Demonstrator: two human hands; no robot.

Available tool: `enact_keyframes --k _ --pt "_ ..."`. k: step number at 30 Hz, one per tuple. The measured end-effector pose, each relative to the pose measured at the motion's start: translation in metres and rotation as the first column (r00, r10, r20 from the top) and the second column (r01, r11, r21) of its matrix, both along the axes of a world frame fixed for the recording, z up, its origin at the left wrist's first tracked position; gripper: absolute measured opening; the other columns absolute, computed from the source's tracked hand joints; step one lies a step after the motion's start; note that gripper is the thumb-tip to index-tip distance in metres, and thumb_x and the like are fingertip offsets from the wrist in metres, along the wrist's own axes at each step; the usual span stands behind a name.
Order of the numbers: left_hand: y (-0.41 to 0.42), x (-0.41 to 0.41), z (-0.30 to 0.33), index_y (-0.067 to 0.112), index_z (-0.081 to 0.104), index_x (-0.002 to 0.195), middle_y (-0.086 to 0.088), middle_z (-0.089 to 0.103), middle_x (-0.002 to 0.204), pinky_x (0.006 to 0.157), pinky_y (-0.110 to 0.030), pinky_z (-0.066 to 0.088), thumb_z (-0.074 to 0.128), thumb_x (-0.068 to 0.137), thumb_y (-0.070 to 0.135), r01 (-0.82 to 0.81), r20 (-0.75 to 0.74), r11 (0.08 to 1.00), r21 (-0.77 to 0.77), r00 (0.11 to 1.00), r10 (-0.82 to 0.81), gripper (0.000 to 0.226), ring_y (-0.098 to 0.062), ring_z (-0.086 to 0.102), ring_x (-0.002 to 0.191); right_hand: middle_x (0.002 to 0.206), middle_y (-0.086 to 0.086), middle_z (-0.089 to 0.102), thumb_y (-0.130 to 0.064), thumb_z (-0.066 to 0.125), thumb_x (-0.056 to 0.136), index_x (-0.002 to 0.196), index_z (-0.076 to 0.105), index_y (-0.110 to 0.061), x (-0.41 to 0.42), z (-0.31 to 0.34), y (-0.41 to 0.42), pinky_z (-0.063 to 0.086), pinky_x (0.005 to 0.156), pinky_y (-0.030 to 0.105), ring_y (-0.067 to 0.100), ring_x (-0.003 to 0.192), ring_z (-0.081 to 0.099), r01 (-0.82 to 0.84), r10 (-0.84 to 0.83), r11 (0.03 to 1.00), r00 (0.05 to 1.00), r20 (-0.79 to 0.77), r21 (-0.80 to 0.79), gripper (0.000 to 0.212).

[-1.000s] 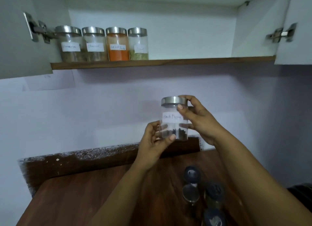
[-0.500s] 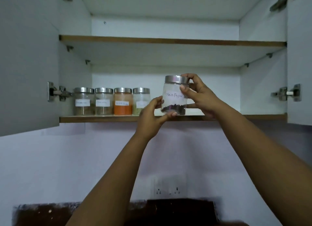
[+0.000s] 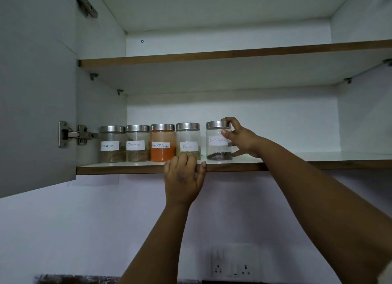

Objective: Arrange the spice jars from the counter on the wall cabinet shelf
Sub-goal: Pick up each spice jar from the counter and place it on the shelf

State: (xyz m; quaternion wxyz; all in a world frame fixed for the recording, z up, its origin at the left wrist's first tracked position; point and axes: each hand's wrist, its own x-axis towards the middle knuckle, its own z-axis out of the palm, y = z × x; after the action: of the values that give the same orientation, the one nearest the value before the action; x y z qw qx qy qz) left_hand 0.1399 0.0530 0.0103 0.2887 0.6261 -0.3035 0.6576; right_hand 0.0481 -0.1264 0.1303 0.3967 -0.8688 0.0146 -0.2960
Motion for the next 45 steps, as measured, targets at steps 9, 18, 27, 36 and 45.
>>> enact_keyframes --k 9,18,27,36,45 --pt "-0.003 0.003 -0.001 0.013 0.057 0.077 -0.003 0.053 0.078 0.071 -0.032 0.034 0.043 0.096 0.038 -0.02 0.045 0.999 -0.028 0.999 0.021 0.033 -0.02 0.046 0.07 0.132 0.011 0.053 -0.035 0.048 0.1 0.133 0.033 -0.044 0.021 0.004 -0.014 0.051 0.094 0.048 0.03 0.124 0.052 -0.151 0.162 0.979 0.985 -0.066 0.14 0.037" --pt "-0.004 0.003 -0.002 0.013 0.056 0.076 -0.003 0.053 0.077 0.072 -0.033 0.033 0.042 0.096 0.037 -0.029 0.067 0.999 -0.035 0.997 0.031 0.034 -0.02 0.046 0.07 0.146 0.01 0.042 -0.041 0.04 0.102 0.145 0.017 -0.049 0.026 -0.005 -0.011 0.05 0.094 0.055 0.032 0.133 0.043 -0.113 0.114 0.989 0.993 -0.006 0.1 0.049" --pt "-0.002 0.001 -0.002 0.013 0.057 0.078 -0.003 0.054 0.078 0.074 -0.032 0.032 0.042 0.095 0.038 -0.02 0.051 1.0 -0.02 0.998 0.021 0.033 -0.02 0.046 0.071 0.155 0.012 0.03 -0.032 0.038 0.104 0.146 0.013 -0.049 0.019 -0.006 -0.006 0.05 0.097 0.052 0.034 0.137 0.038 -0.103 0.107 0.983 0.994 -0.018 0.153 0.052" --pt "-0.001 0.0 -0.003 0.013 0.056 0.079 -0.004 0.053 0.08 0.075 -0.033 0.034 0.041 0.097 0.039 -0.001 0.004 1.0 0.005 1.0 0.001 0.034 -0.02 0.047 0.074 0.151 0.021 0.034 -0.045 0.056 0.094 0.144 0.006 -0.058 0.017 -0.009 -0.003 0.056 0.083 0.038 0.034 0.133 0.042 -0.046 0.046 0.999 0.999 -0.016 0.011 0.073" --pt "0.0 -0.002 -0.003 0.013 0.057 0.08 -0.003 0.054 0.081 0.075 -0.032 0.033 0.041 0.096 0.039 -0.008 0.007 1.0 0.01 1.0 0.008 0.034 -0.02 0.047 0.074 0.11 0.006 0.057 -0.029 0.051 0.1 0.146 0.014 -0.045 0.014 -0.009 0.0 0.057 0.08 0.04 0.034 0.112 0.057 -0.037 0.036 0.999 0.999 -0.017 -0.03 0.062"
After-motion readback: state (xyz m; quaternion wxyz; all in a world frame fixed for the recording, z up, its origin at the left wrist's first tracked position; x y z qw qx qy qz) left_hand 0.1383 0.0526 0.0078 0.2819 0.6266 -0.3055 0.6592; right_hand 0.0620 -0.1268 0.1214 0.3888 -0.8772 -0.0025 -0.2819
